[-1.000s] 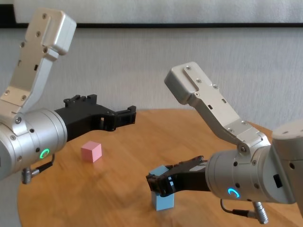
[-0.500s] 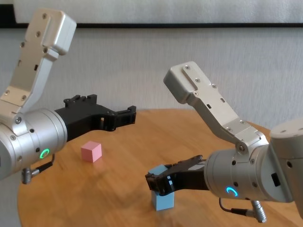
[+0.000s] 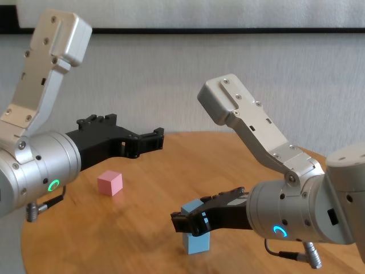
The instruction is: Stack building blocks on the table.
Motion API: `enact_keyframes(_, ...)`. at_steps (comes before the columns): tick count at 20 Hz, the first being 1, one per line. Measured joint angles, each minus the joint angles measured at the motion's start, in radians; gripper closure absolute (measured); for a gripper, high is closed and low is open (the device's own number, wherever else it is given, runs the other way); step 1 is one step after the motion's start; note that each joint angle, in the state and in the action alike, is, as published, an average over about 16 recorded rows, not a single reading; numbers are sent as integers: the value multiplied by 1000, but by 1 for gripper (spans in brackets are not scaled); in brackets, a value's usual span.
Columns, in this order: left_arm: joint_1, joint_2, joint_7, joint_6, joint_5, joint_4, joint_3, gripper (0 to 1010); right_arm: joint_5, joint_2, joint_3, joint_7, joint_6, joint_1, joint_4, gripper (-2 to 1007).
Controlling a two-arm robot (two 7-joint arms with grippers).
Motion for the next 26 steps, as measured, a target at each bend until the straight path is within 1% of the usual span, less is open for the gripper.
enact_keyframes(4,0,0,0,0,0,0,0,9,0,1,1,-2,-3,-1,-2,314)
enact_keyframes(7,0,0,0,0,0,0,0,9,-1,4,5,-3,-13,-6,-9,207)
enact_keyframes(9,0,0,0,0,0,0,0,8,-3,10,10,0,-28,-13,-17,148)
enact_keyframes(13,0,0,0,0,0,0,0,9,-6,31,25,7,-74,-34,-43,60)
enact_keyframes(17,0,0,0,0,0,0,0,9,-13,57,46,12,-134,-60,-75,12)
enact_keyframes(20,0,0,0,0,0,0,0,9,-22,79,63,9,-192,-81,-100,0)
enact_keyframes(23,0,0,0,0,0,0,0,9,-38,98,79,-1,-266,-98,-117,0)
enact_keyframes(26,0,0,0,0,0,0,0,9,-65,112,90,-26,-344,-108,-124,0)
